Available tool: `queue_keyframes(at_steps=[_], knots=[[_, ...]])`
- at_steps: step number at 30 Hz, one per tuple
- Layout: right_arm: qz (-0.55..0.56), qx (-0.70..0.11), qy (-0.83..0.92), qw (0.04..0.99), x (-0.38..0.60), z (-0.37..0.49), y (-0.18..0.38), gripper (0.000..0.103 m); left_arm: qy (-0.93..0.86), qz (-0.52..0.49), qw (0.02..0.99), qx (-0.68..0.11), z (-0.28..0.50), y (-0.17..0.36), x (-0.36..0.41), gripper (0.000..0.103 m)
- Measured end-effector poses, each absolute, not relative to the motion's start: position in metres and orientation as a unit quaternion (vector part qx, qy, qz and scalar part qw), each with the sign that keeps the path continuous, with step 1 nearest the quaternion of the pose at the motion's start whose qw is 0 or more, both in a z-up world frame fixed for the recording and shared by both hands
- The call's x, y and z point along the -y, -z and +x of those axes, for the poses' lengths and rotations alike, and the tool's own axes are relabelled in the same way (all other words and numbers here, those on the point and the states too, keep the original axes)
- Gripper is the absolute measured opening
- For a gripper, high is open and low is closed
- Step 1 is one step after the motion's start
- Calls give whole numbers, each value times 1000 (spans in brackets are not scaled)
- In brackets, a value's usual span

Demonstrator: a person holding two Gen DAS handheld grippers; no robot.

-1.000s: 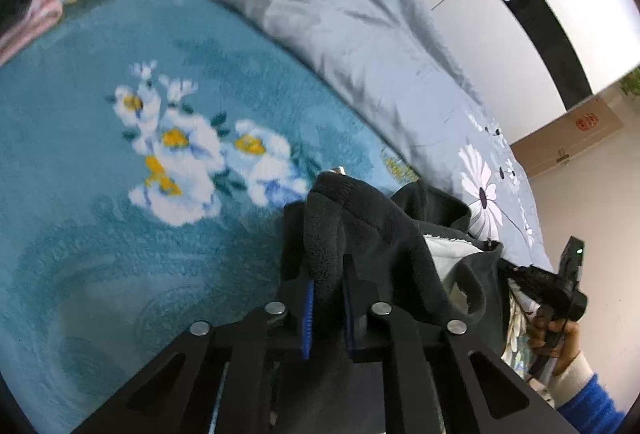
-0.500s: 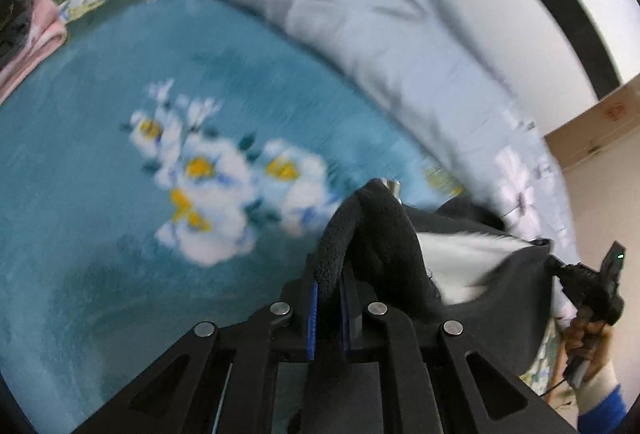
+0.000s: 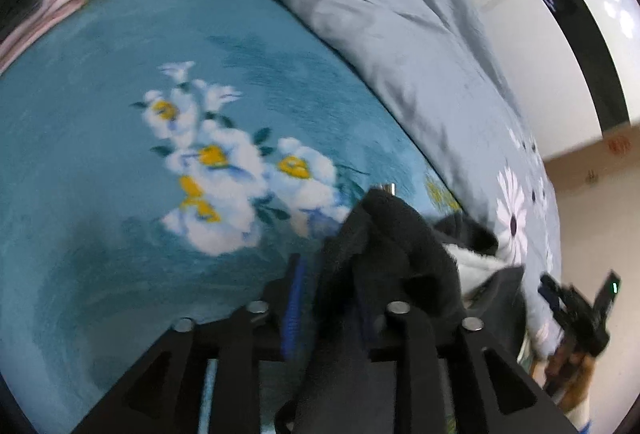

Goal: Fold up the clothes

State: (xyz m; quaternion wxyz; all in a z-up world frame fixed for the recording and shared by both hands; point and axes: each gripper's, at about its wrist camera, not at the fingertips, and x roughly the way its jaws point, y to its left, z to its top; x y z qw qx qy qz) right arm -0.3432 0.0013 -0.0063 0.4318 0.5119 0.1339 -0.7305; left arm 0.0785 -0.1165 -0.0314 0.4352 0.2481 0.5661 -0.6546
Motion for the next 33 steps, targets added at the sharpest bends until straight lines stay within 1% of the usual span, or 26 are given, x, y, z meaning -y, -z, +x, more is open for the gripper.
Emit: queue_keyframes(at_steps=[1, 2, 3, 5, 9, 12, 15, 16, 18, 19, 21, 22, 26, 33], knots=[[516, -133, 723, 440, 0, -333, 3, 45, 647, 232, 446, -574, 87, 30, 114, 35], [524, -132, 711, 450, 3, -323, 1, 47, 637, 215, 461, -579, 96, 28, 111, 37], [543, -130, 687, 466, 8, -309, 4, 48, 632, 197, 471, -583, 105, 25, 106, 42], [579, -127, 637, 493, 20, -282, 12, 48, 629, 170, 476, -591, 117, 23, 96, 45], [616, -125, 590, 507, 47, -238, 33, 48, 632, 152, 477, -591, 130, 27, 72, 49], [636, -133, 583, 487, 67, -221, 45, 48, 634, 152, 479, -588, 136, 36, 53, 49], [650, -160, 599, 440, 77, -215, 55, 48, 634, 149, 478, -589, 141, 46, 37, 49], [655, -164, 601, 428, 77, -215, 58, 47, 633, 146, 476, -593, 142, 50, 32, 49], [667, -166, 602, 407, 74, -219, 66, 24, 629, 139, 471, -603, 147, 59, 24, 49], [672, -166, 601, 399, 73, -221, 69, 9, 627, 135, 468, -608, 149, 64, 21, 49], [673, -161, 599, 403, 69, -222, 66, 8, 619, 131, 462, -621, 153, 72, 15, 49], [666, -152, 597, 420, 70, -222, 59, 7, 620, 126, 461, -623, 154, 72, 15, 49], [620, -132, 617, 467, 88, -226, 17, 7, 622, 106, 457, -627, 161, 71, 15, 49], [606, -147, 637, 453, 135, -239, 21, 7, 601, 101, 454, -650, 168, 81, 15, 49]])
